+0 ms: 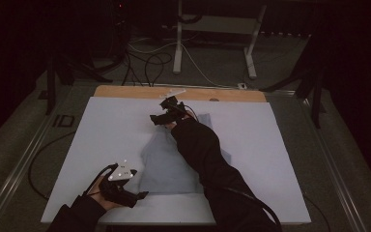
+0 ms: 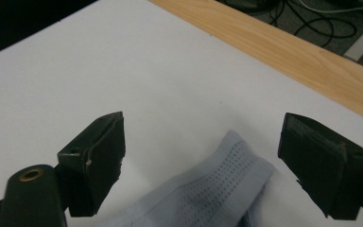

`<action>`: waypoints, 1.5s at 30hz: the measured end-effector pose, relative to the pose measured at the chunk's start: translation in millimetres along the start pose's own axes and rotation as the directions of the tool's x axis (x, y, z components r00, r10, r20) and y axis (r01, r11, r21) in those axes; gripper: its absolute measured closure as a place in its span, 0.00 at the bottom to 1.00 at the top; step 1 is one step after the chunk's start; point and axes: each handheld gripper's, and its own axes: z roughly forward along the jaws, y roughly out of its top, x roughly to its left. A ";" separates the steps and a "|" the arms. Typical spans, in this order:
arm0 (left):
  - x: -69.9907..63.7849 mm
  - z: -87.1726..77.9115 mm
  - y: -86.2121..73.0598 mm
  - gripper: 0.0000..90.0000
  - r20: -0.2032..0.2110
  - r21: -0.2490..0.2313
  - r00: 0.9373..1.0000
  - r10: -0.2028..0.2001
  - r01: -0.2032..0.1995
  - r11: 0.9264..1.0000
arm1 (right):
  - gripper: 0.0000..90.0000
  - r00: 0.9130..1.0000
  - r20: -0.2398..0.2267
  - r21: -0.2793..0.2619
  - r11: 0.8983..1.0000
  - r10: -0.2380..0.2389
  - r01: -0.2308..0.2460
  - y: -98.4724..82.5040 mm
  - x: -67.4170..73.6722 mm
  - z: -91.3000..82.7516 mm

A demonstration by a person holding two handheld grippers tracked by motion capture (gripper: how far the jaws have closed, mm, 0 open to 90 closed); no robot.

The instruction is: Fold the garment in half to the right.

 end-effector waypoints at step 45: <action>-12.2 30.4 17.3 0.94 0.048 0.100 0.996 0.072 -0.076 0.992 | 0.47 1.000 0.023 0.179 0.984 -0.005 0.000 1.5 -14.9 39.1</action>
